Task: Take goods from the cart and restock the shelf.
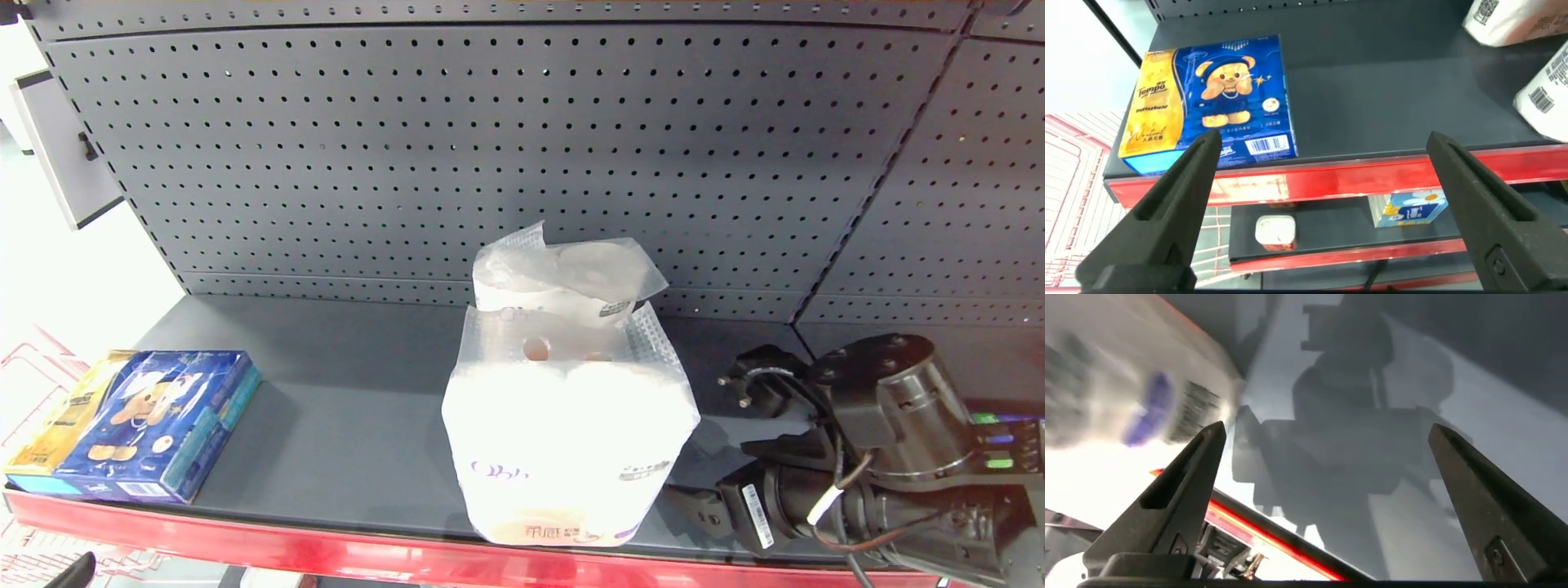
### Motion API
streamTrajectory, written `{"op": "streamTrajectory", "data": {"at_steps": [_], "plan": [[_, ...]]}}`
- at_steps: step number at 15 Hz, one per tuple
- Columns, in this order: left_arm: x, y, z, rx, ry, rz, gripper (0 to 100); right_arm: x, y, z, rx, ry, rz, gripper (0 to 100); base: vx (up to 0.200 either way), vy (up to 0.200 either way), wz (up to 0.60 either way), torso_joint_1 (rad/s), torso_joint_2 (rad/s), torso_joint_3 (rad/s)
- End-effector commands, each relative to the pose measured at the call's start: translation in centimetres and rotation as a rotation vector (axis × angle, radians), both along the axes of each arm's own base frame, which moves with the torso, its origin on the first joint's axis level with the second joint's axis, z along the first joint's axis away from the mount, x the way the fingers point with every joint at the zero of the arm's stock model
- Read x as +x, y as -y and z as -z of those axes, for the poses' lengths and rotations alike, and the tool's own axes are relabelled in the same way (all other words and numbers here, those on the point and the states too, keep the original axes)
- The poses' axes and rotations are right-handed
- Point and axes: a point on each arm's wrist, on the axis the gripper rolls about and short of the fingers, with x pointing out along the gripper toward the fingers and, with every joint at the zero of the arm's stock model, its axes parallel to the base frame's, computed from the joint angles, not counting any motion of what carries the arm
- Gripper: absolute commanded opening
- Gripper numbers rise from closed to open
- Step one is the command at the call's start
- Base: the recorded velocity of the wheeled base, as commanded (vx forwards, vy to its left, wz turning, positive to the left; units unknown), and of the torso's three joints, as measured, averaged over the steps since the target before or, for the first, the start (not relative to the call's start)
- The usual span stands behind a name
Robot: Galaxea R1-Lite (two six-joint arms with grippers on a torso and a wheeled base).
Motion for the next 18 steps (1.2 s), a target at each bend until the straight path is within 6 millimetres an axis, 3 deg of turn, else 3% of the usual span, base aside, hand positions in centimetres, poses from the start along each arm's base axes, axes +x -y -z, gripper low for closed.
{"op": "streamTrajectory", "data": {"at_steps": [1, 4, 6, 8, 10, 13, 15, 16, 18], "plan": [[0.2, 0.0, -0.3, 0.002, -0.011, 0.002, 100, -1.5, 3.2, -1.5, 0.032, 0.081, 0.093, 100, 0.0, 0.0, 0.0, 0.0, 0.0, 0.0], [0.4, 0.1, 0.0, -0.003, -0.027, 0.035, 100, -4.8, 8.8, -4.4, 0.041, 0.301, 0.29, 100, 0.0, 0.0, 0.0, 0.0, 0.0, 0.0], [-0.1, 0.1, 0.9, -0.007, -0.029, 0.055, 100, -9.5, 12.7, -5.7, -0.019, 0.421, 0.395, 100, 0.0, 0.0, 0.0, 0.0, 0.0, 0.0], [-0.7, 0.1, 2.6, -0.028, -0.038, 0.078, 100, -14.9, 14.7, -6.2, -0.071, 0.447, 0.491, 100, 0.0, 0.0, 0.0, 0.0, 0.0, 0.0], [-1.9, -0.1, 4.7, -0.065, -0.009, 0.06, 100, -19.4, 15.3, -5.5, -0.11, 0.391, 0.608, 100, 0.0, 0.0, 0.0, 0.0, 0.0, 0.0], [-3.5, -0.3, 7.1, -0.115, -0.024, -0.089, 100, -21.6, 14.9, -2.8, -0.12, 0.423, 0.75, 100, 0.0, 0.0, 0.0, 0.0, 0.0, 0.0], [-4.2, -0.2, 7.4, -0.127, 0.013, -0.068, 100, -22.1, 14.5, 1.1, -0.127, 0.416, 0.791, 100, 0.0, 0.0, 0.0, 0.0, 0.0, 0.0], [-4.7, -0.2, 7.6, -0.136, 0.058, -0.008, 100, -22.2, 14.5, 2.8, -0.081, 0.462, 0.704, 100, 0.0, 0.0, 0.0, 0.0, 0.0, 0.0], [-4.9, -0.2, 7.6, -0.124, 0.074, 0.044, 100, -20.2, 14.5, 4.2, -0.018, 0.577, 0.625, 100, 0.0, 0.0, 0.0, 0.0, 0.0, 0.0]]}}
